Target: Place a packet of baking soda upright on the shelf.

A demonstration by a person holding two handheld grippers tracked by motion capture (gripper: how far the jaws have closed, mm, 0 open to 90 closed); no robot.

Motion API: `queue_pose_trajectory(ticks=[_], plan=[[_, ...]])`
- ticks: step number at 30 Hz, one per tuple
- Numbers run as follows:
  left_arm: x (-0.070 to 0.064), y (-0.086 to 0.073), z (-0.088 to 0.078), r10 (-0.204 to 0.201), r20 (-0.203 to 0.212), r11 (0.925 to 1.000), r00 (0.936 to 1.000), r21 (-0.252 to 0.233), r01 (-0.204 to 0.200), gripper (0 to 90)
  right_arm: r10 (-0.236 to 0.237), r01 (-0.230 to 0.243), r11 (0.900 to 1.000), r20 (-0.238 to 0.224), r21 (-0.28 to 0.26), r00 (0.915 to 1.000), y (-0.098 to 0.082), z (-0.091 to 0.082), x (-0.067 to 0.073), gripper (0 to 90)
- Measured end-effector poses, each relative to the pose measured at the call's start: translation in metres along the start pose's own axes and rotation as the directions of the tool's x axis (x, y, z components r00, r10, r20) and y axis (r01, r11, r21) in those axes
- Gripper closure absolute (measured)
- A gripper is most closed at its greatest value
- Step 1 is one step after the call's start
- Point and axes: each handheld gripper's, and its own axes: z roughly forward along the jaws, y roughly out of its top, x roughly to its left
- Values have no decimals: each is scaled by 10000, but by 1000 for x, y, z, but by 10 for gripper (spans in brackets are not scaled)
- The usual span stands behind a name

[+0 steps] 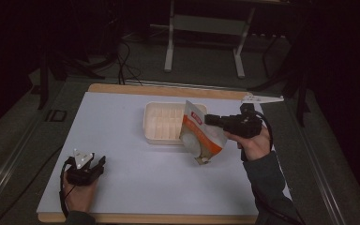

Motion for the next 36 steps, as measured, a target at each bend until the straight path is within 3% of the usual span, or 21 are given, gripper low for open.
queue_pose_trajectory(ticks=[9, 23, 26, 28, 31, 32, 36], plan=[[0, 0, 0, -2, 5, 10000, 10000, 1, 2, 539, 422, -387, 9979, 680, -520, 9968, 7, 1, -11, 900], [0, 0, 0, -26, 33, 10000, 10000, -18, 26, 537, 992, -765, 9874, 1652, -1385, 9813, 27, 9, -22, 900], [0, 0, 0, -38, 46, 10000, 10000, -27, 38, 537, 1116, -796, 9856, 2200, -1495, 9691, 32, 13, -25, 900], [0, 0, 0, -47, 46, 10000, 10000, -26, 47, 537, 1202, -886, 9851, 2215, -1472, 9677, 33, 14, -26, 900], [0, 0, 0, -45, 42, 10000, 10000, -28, 45, 537, 1186, -830, 9860, 2590, -1446, 9586, 34, 16, -26, 900], [0, 0, 0, -37, 35, 10000, 10000, -34, 37, 537, 1124, -716, 9875, 3087, -1404, 9445, 36, 21, -27, 900], [0, 0, 0, -32, 35, 10000, 10000, -28, 32, 537, 1424, -949, 9827, 3208, -1592, 9364, 37, 24, -33, 900]])
